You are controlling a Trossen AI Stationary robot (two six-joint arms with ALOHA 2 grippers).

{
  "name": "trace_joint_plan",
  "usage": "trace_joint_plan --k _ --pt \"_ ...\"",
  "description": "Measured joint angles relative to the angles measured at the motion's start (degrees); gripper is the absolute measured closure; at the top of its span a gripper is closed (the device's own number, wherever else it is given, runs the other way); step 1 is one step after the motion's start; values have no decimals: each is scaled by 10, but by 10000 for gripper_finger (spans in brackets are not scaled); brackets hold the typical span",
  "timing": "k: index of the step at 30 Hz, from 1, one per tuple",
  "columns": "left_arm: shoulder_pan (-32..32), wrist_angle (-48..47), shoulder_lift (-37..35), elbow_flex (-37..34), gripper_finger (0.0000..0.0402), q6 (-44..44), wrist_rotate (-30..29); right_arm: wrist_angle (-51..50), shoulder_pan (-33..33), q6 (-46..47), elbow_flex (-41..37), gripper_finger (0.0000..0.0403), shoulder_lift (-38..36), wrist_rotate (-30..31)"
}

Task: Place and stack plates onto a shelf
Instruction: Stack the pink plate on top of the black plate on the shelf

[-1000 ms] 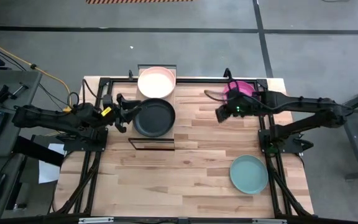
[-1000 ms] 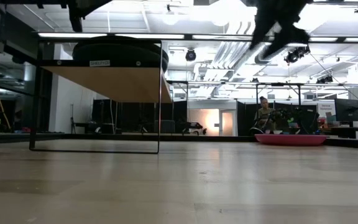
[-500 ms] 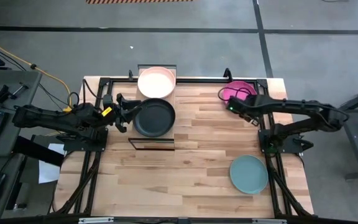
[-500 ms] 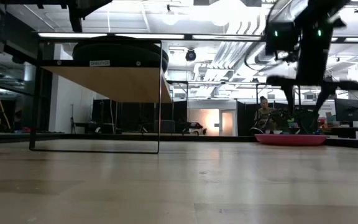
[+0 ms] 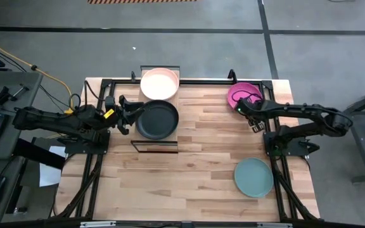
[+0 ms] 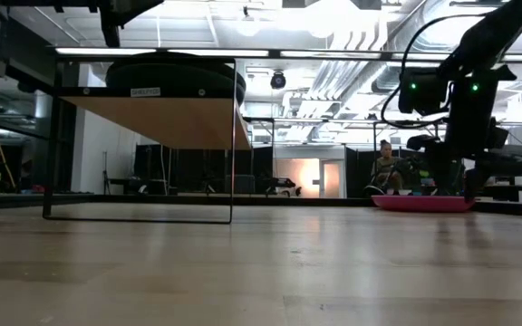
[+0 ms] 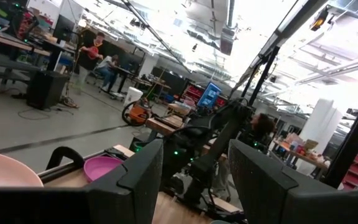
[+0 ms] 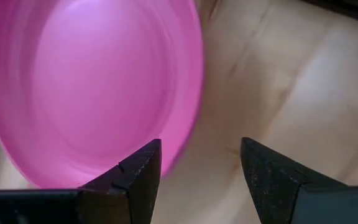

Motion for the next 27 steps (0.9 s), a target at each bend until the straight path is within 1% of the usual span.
trace_joint_plan --k 5,8,11,15,17,20,22,27 --pt "0 0 0 0 227 0 0 36 -38 -32 -10 206 0 -1" --pt "0 0 0 0 227 0 0 49 -60 -48 -16 229 0 -15" --pt "0 0 0 0 227 0 -5 58 -73 -60 -25 280 0 -17" --pt "0 0 0 0 227 1 -14 65 -80 -80 -33 368 0 -15" --pt "0 0 0 0 227 0 -18 66 -80 -94 -34 393 0 -6" --pt "0 0 0 0 227 -3 -20 67 -80 -111 -34 388 0 0" --pt "0 0 0 0 227 -2 -25 73 -80 -127 -34 394 0 4" --pt "0 0 0 0 227 -3 -30 131 -69 -185 -34 401 -30 36"
